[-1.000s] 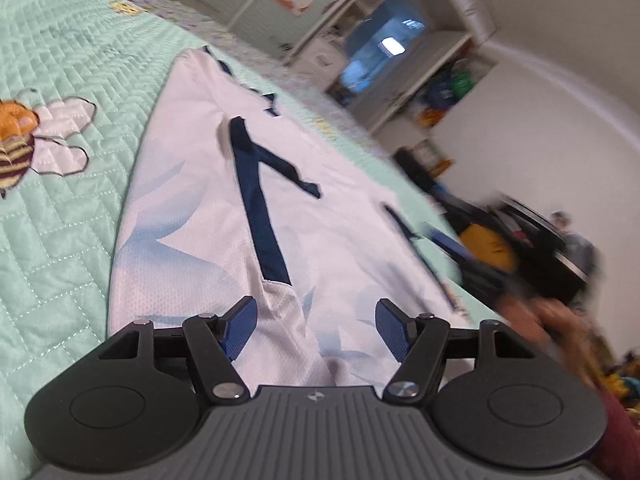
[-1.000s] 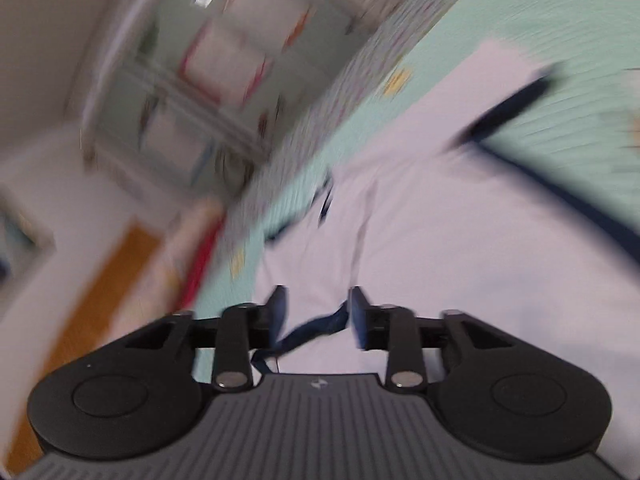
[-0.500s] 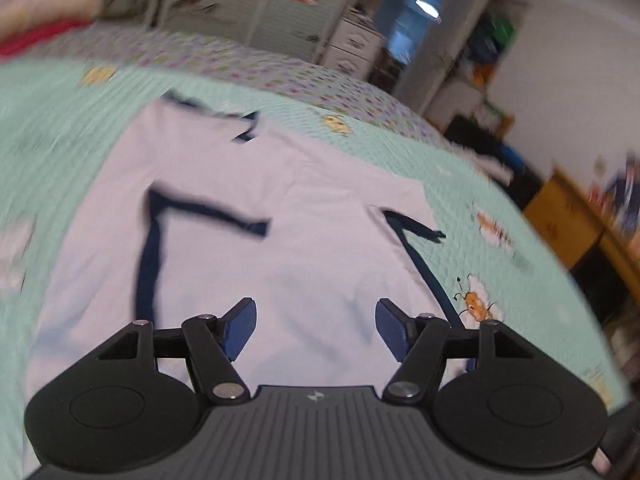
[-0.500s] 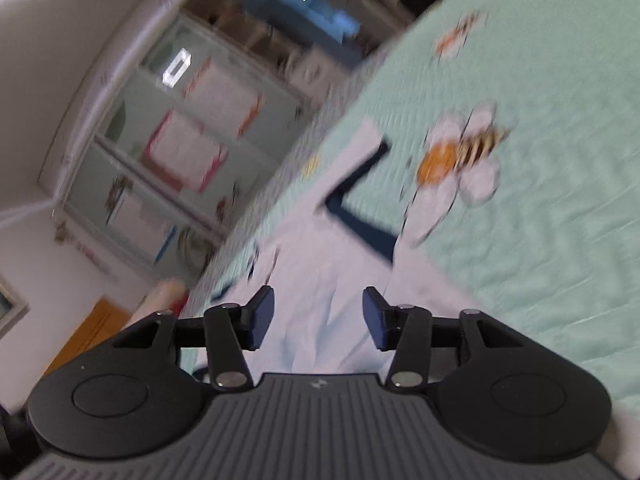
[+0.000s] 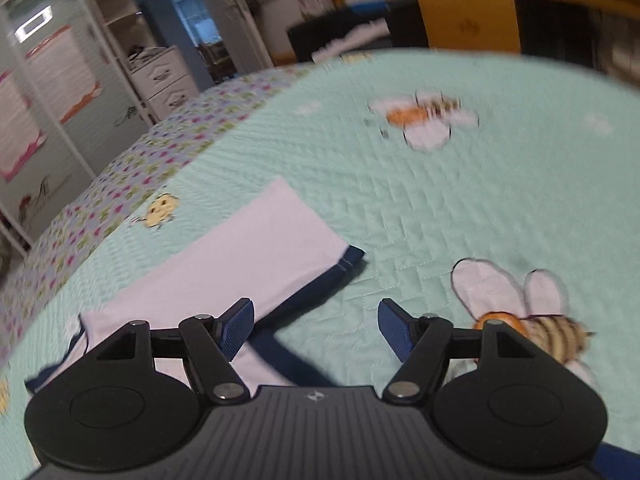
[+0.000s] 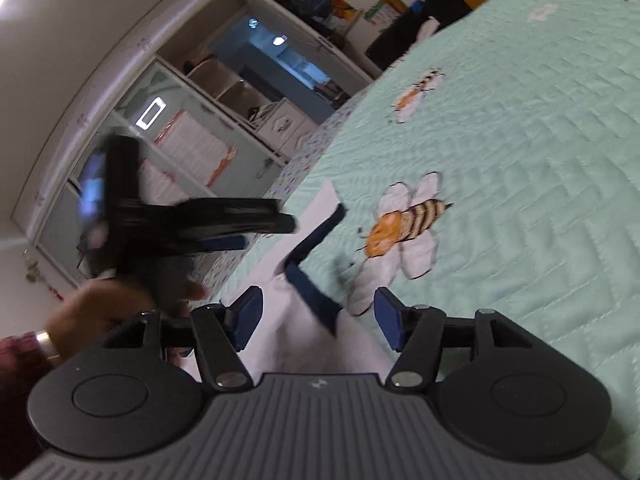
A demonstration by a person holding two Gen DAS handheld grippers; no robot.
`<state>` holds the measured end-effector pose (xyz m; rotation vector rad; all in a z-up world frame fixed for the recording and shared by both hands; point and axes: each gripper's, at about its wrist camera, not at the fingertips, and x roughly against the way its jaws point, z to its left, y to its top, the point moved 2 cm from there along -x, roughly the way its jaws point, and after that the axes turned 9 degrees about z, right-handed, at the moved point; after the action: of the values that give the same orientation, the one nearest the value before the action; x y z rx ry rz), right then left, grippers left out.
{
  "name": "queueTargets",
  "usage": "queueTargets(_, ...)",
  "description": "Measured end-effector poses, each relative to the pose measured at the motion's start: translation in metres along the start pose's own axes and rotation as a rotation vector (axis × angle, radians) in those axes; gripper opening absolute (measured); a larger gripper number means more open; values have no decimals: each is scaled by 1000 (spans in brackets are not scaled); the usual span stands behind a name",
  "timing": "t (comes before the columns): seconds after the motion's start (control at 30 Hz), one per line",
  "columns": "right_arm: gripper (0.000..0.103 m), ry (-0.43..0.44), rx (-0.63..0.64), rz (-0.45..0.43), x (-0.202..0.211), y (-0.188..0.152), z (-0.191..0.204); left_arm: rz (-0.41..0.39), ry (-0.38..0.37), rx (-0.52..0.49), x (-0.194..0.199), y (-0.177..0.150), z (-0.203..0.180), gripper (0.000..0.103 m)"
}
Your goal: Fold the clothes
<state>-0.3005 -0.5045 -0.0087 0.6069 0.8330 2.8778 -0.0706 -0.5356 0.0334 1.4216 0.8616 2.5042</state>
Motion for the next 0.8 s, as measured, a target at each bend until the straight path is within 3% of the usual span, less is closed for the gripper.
queueTargets(0.17,62,7,-30,16,-5,5,-9,36,82,-102,-45,16,-30,72)
queueTargets(0.23,62,10,-37,23,-8,7,-12,23,114,-111,-50,19,-34,72)
queueTargets(0.33,62,14,-40,26,-9,7,-14,20,204,-145,-59,25,-39,82)
queueTargets(0.5,62,5,-15,26,-12,5,-12,-10,332,-259,-64,27,-56,81)
queueTargets(0.6,62,1,-5,23,-12,3,-12,-9,315,-251,-61,27,-55,75)
queueTargets(0.8,62,-7,14,15,-14,2,-11,-8,279,-209,-55,29,-51,74)
